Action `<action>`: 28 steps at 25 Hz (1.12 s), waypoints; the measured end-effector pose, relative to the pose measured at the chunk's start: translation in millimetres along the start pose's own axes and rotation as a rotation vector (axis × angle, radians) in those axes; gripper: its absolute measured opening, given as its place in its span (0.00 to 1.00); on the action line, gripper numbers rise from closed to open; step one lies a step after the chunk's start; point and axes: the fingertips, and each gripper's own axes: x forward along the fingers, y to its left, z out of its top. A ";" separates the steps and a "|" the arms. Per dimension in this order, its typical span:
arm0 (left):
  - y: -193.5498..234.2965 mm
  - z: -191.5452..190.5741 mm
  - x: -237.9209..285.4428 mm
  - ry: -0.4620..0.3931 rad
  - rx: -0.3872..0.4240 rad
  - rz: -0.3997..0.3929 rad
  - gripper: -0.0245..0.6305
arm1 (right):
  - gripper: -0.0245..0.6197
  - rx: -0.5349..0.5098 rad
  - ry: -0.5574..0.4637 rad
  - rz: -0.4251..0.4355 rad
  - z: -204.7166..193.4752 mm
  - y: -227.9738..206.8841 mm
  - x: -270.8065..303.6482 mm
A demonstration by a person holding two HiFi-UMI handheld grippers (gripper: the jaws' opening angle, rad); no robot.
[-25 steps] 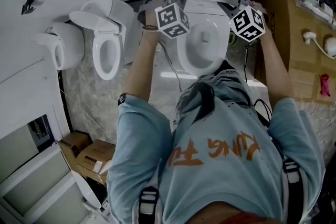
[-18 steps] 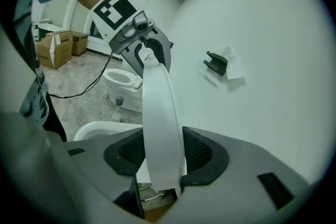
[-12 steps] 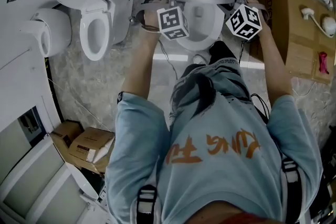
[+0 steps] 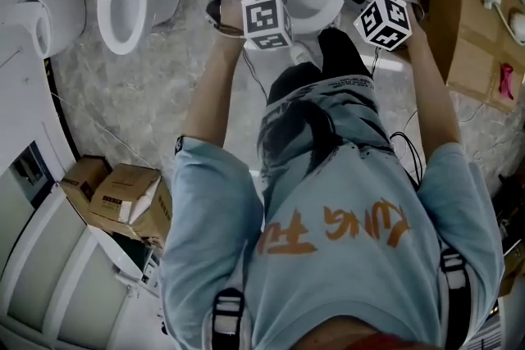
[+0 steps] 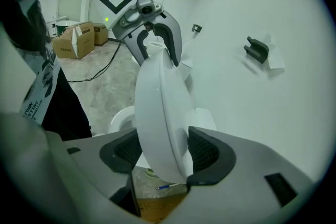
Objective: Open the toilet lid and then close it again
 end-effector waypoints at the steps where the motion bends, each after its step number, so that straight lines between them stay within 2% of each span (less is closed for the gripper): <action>1: -12.8 -1.3 1.4 -0.001 -0.001 -0.019 0.40 | 0.47 -0.006 0.004 0.017 -3.4 11.0 3.8; 4: -36.0 -8.2 9.1 -0.003 0.007 -0.030 0.42 | 0.50 -0.021 0.009 0.036 -11.1 31.8 17.0; 8: -61.7 -20.8 20.3 -0.015 -0.016 0.006 0.44 | 0.54 -0.031 0.018 0.030 -19.1 54.9 34.5; 14: -105.0 -32.0 35.0 -0.021 -0.063 -0.051 0.49 | 0.56 -0.096 0.065 0.027 -34.6 91.1 57.4; 18: -132.3 -42.3 48.5 -0.006 -0.037 -0.100 0.53 | 0.56 -0.135 0.098 0.029 -45.5 116.2 72.8; 23: -167.9 -54.8 71.1 0.021 -0.032 -0.102 0.54 | 0.57 -0.168 0.137 -0.013 -64.6 141.9 95.6; 28: -204.2 -70.4 95.9 0.052 -0.011 -0.117 0.56 | 0.60 -0.138 0.184 0.053 -82.4 174.4 124.6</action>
